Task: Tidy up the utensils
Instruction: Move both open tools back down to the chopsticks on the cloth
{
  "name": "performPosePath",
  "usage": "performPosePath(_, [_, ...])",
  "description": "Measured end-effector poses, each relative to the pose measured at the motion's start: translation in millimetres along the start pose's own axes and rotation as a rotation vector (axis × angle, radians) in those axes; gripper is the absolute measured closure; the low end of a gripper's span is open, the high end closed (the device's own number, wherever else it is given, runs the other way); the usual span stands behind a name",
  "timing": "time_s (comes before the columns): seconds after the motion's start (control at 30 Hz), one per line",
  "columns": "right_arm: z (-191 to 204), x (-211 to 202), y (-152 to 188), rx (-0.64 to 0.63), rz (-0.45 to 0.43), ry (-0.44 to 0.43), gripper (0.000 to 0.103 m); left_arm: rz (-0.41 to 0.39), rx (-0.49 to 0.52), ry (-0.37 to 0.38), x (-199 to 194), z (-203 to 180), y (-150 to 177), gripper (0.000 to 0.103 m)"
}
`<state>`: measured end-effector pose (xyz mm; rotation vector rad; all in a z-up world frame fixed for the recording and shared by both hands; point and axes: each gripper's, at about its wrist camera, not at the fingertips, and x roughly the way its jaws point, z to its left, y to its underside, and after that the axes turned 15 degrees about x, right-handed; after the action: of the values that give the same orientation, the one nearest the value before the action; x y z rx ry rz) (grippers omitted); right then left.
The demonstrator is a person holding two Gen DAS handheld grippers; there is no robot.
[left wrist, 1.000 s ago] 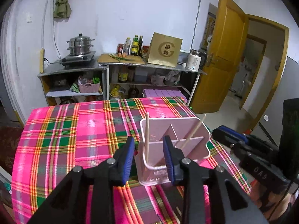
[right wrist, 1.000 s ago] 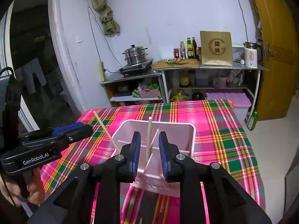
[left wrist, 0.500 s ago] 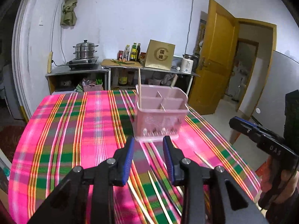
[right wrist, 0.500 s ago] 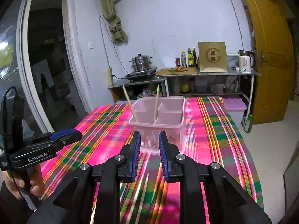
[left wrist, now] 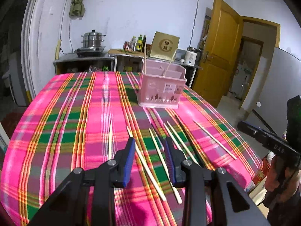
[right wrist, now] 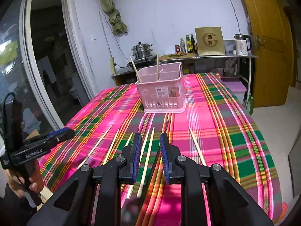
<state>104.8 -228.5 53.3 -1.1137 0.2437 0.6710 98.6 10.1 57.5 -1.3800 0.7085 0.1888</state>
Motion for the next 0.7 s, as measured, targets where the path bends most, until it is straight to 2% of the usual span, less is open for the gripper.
performPosePath(0.47, [-2,24,6,-0.016,0.035,0.026,0.082,0.04,-0.019,-0.016,23,3,8,0.07])
performPosePath(0.7, [-6,53,-3,-0.016,0.069,0.059,0.082,0.093,-0.039,-0.034,54,11,1,0.07])
